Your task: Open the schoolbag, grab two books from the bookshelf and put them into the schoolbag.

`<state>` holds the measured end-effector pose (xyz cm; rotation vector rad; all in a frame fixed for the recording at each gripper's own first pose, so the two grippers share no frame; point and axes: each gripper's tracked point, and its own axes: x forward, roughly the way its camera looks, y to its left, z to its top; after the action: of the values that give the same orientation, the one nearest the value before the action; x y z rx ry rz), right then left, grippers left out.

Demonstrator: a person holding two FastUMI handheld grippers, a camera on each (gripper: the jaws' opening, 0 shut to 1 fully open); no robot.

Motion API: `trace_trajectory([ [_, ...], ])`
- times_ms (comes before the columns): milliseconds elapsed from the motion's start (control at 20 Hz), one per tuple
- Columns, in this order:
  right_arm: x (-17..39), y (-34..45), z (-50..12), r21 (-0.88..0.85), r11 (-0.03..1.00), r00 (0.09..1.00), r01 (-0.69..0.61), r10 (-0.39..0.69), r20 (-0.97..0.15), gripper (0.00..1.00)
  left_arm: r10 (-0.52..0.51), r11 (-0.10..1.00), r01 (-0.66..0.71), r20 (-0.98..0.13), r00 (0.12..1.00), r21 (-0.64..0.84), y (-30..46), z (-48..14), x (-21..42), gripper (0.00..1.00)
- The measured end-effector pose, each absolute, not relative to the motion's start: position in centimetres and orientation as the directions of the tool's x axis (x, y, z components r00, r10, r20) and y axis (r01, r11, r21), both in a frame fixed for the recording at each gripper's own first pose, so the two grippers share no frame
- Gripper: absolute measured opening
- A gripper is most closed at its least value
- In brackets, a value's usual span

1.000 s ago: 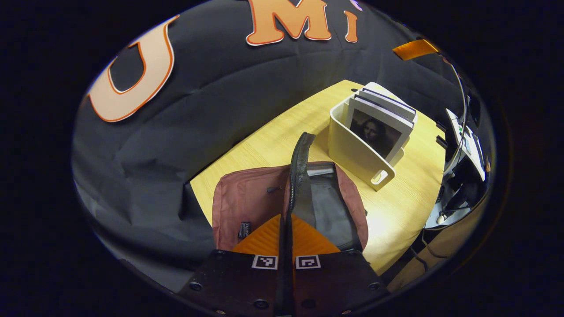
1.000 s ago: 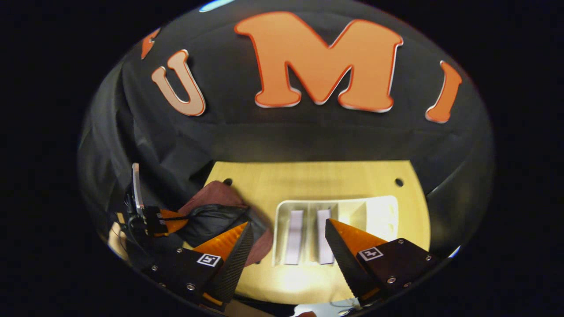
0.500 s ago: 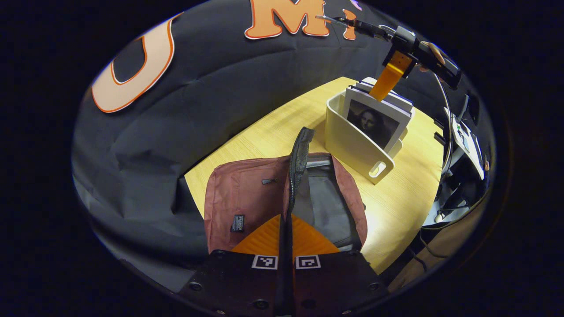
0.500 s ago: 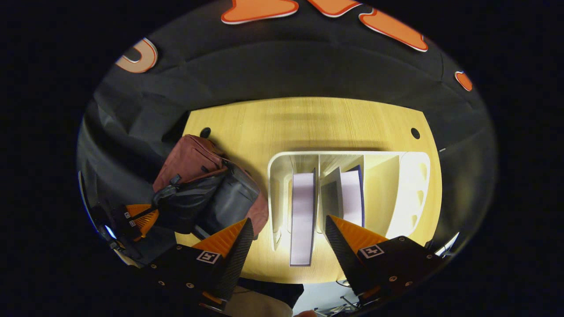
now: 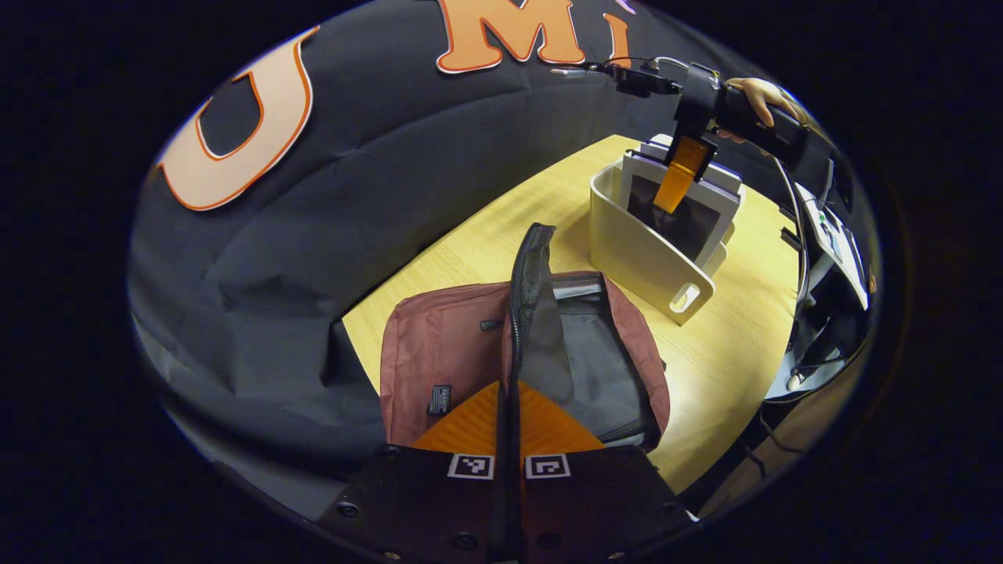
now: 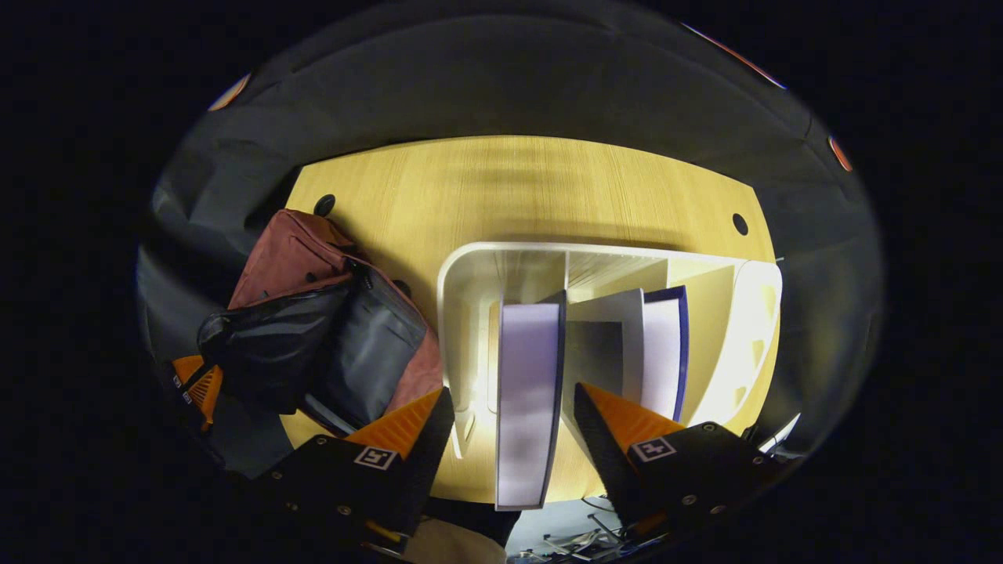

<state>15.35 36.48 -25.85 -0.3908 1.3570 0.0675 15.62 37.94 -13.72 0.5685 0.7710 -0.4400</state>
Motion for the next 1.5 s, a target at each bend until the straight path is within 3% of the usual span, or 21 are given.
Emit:
trace_trajectory([
  [50, 15.4, 36.3, -26.3, -0.237, 0.935, 0.218, -0.263, -0.182, -0.959, 0.89, -0.165, 0.761, 0.566, -0.749, 0.642, 0.317, 37.8, -13.6, 15.6, 0.01],
  [100, 15.5, 35.9, -26.7, -0.246, 0.933, 0.214, -0.261, -0.193, -0.958, 0.73, -0.164, 0.760, 0.567, -0.750, 0.641, 0.319, 37.7, -13.5, 15.6, 0.01],
  [150, 15.5, 35.6, -26.9, -0.256, 0.930, 0.210, -0.263, -0.204, -0.956, 0.80, -0.163, 0.757, 0.568, -0.749, 0.642, 0.322, 37.7, -13.5, 15.6, 0.01],
  [200, 15.4, 35.5, -27.1, -0.246, 0.935, 0.207, -0.256, -0.195, -0.959, 0.56, -0.161, 0.757, 0.568, -0.749, 0.642, 0.324, 37.7, -13.5, 15.6, 0.01],
  [300, 15.6, 35.9, -26.8, -0.230, 0.944, 0.220, -0.237, -0.179, -0.959, 0.48, -0.157, 0.758, 0.565, -0.748, 0.645, 0.327, 37.8, -13.4, 15.7, 0.01],
  [350, 15.7, 35.9, -26.7, -0.229, 0.942, 0.225, -0.245, -0.175, -0.959, 0.38, -0.158, 0.759, 0.563, -0.748, 0.645, 0.326, 37.9, -13.6, 15.7, 0.01],
  [700, 14.7, 36.0, -18.8, -0.197, 0.944, 0.346, -0.266, -0.097, -0.933, 0.36, -0.154, 0.767, 0.555, -0.746, 0.648, 0.324, 37.7, -13.6, 15.6, 0.01],
  [1050, 10.0, 36.1, -8.3, 0.054, 0.970, 0.499, -0.236, 0.169, -0.850, 0.35, -0.153, 0.743, 0.573, -0.747, 0.647, 0.345, 37.1, -13.5, 15.4, 0.01],
  [1200, 7.4, 35.9, -9.3, 0.203, 0.957, 0.537, -0.207, 0.284, -0.794, 0.35, -0.150, 0.739, 0.577, -0.749, 0.645, 0.349, 36.9, -13.4, 15.6, 0.01],
  [1350, 4.2, 37.3, -13.4, 0.383, 0.905, 0.519, -0.187, 0.422, -0.743, 0.35, -0.148, 0.734, 0.578, -0.747, 0.648, 0.356, 36.8, -13.0, 15.5, 0.01],
  [1500, 2.5, 38.0, -18.5, 0.466, 0.876, 0.499, -0.123, 0.460, -0.735, 0.35, -0.143, 0.728, 0.581, -0.748, 0.647, 0.363, 36.4, -12.5, 15.3, 0.01],
])
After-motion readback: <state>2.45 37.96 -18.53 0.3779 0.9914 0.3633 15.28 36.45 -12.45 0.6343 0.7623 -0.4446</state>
